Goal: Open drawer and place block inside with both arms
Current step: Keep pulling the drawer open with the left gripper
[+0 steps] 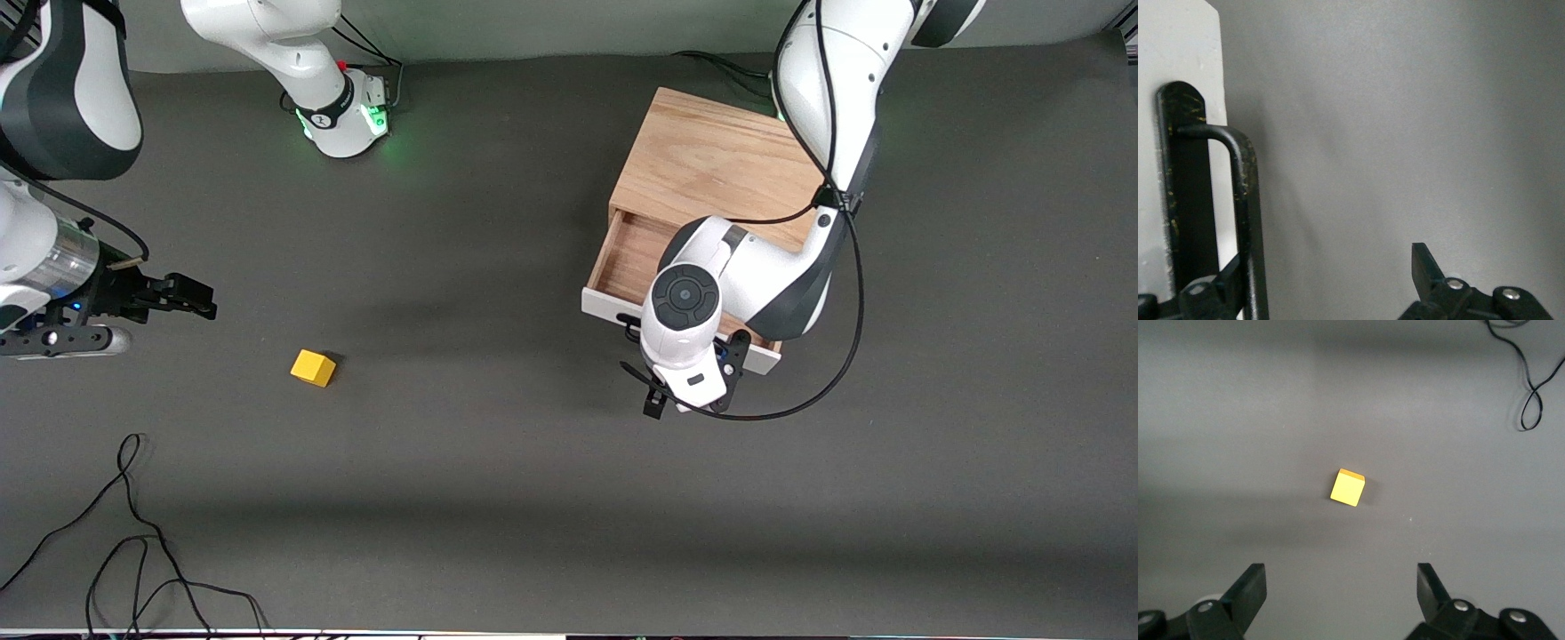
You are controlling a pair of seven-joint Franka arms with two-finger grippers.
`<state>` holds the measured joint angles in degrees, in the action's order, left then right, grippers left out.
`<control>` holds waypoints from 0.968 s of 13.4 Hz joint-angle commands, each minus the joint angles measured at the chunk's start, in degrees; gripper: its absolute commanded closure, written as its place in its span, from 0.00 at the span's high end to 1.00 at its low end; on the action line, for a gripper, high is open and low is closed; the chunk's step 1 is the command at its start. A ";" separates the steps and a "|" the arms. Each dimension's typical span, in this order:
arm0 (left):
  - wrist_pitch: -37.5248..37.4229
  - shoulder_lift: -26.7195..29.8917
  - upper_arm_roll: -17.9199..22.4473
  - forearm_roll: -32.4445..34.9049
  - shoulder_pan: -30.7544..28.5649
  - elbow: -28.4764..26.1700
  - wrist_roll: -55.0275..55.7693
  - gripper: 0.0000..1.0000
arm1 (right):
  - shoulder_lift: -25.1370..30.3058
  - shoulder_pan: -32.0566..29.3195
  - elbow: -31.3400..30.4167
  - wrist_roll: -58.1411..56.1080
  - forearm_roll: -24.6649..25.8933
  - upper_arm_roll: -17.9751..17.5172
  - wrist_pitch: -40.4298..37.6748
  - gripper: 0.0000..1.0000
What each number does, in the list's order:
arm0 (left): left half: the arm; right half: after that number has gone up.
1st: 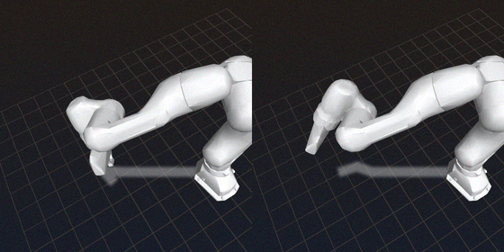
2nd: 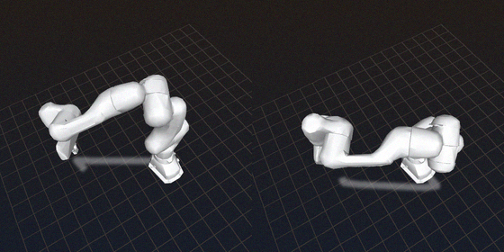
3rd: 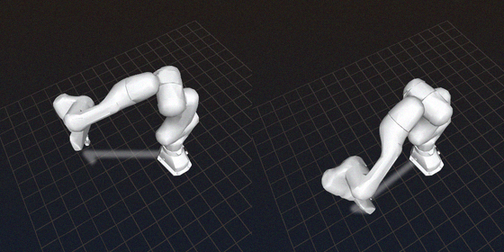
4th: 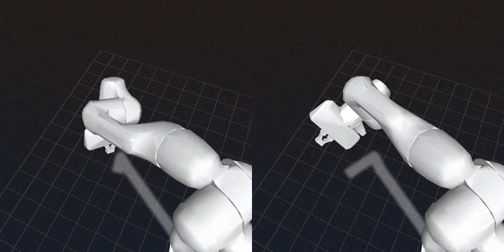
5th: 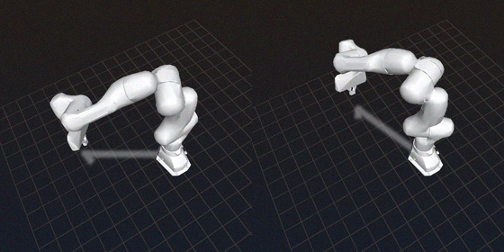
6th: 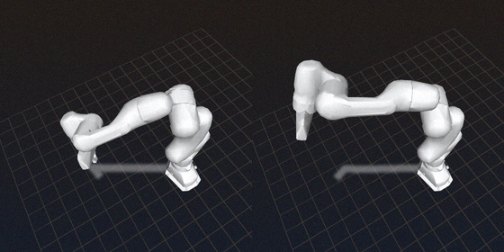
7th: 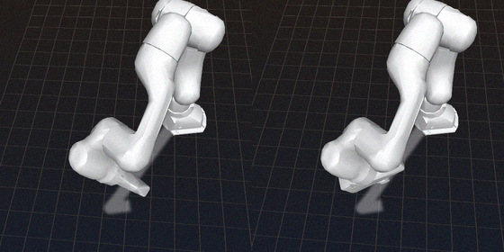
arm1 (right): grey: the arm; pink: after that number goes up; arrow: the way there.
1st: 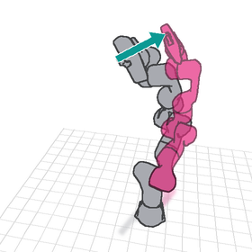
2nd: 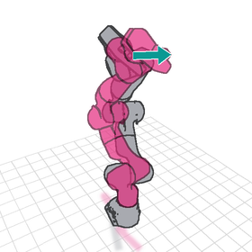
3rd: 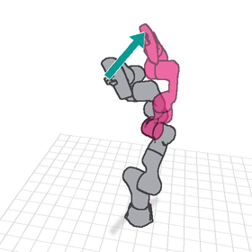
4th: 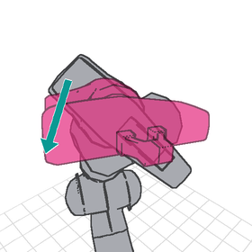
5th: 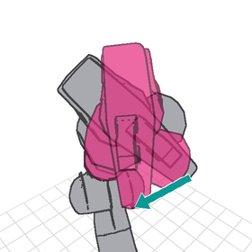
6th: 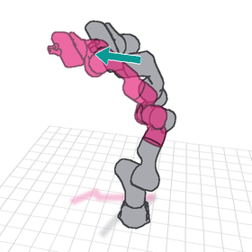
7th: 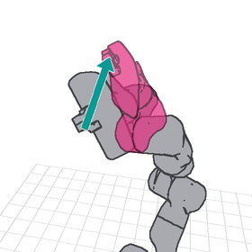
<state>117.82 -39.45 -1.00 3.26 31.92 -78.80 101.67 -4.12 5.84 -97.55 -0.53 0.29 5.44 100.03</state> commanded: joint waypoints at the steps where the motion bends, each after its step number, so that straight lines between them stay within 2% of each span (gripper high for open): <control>1: 7.95 -4.32 0.47 1.40 0.24 3.83 1.52 1.00 | 1.05 0.40 -0.10 1.23 0.15 0.27 -0.19 1.00; 13: 11.90 -7.48 0.65 2.72 0.33 4.01 1.52 1.00 | 0.52 0.49 -0.28 1.15 -0.11 0.01 -0.54 1.00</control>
<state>118.60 -41.22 -1.00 4.01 31.92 -77.57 101.44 -3.79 5.92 -97.76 -0.50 0.25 5.39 99.93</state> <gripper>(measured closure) 0.000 0.000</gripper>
